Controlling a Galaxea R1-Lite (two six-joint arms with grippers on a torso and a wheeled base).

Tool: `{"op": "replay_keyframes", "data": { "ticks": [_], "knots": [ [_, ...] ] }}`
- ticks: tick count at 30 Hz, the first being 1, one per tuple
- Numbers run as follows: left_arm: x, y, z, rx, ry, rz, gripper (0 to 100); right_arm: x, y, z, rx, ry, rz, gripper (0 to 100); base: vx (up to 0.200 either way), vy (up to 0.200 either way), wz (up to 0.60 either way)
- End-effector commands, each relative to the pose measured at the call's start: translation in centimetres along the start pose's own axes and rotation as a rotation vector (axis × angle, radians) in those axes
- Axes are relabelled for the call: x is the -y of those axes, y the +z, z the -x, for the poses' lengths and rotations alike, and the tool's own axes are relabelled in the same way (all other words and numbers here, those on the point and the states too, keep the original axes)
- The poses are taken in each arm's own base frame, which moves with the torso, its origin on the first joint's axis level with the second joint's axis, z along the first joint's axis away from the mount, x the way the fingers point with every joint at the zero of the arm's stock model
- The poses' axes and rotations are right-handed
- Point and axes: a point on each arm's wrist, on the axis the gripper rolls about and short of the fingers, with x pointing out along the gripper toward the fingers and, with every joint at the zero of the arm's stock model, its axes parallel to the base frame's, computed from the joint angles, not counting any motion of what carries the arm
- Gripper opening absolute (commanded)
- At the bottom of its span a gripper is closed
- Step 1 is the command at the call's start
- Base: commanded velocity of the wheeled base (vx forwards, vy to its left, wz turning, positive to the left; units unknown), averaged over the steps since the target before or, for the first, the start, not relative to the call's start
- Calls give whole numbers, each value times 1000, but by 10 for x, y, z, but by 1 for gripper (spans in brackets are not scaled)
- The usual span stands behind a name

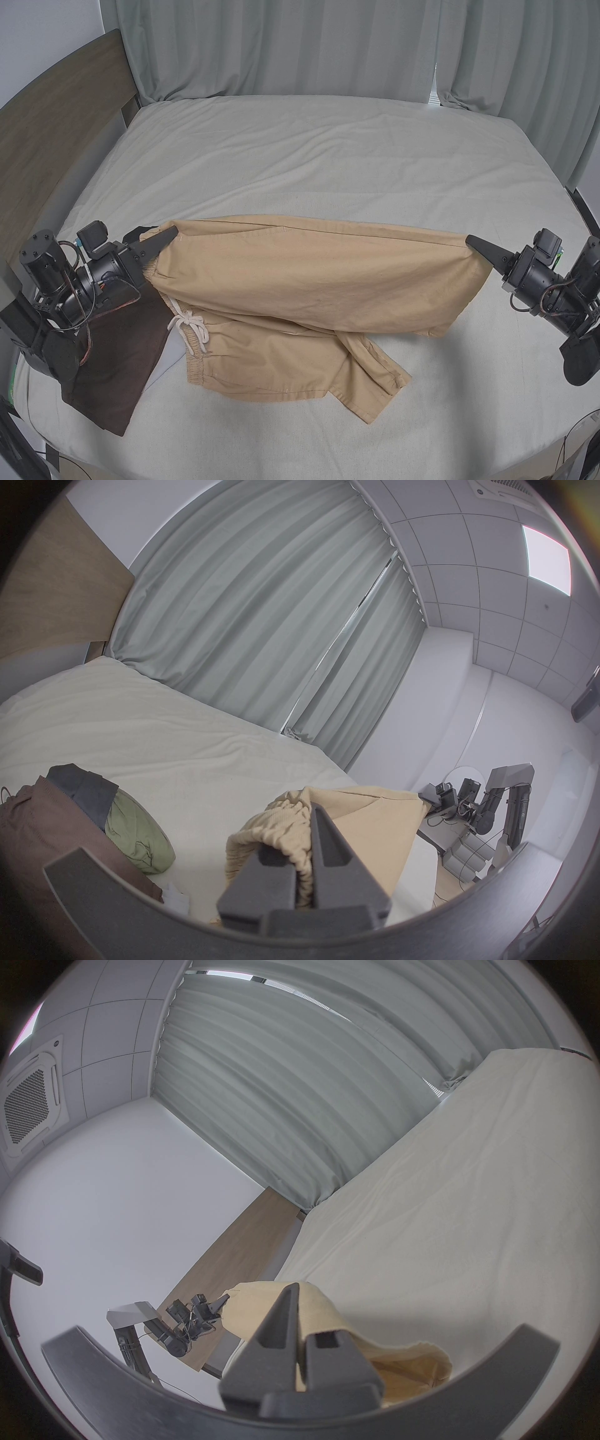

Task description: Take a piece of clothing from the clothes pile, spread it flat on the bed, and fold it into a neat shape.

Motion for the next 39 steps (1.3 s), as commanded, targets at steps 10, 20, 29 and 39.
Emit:
{"op": "replay_keyframes", "data": {
  "ticks": [10,20,29,39],
  "knots": [
    [0,0,-1,2,2,0,0,1,-1,-2,-3,1,8,0,0,0,0],
    [-11,-1,-21,50,49,-13,0,19,0,-24,-8,2,10,0,0,0,0],
    [-22,-16,-37,31,55,5,0,48,-2,-51,-9,-12,6,0,0,0,0],
    [-46,-30,-54,36,86,13,0,75,-9,-67,-17,-35,-7,0,0,0,0]
  ]
}}
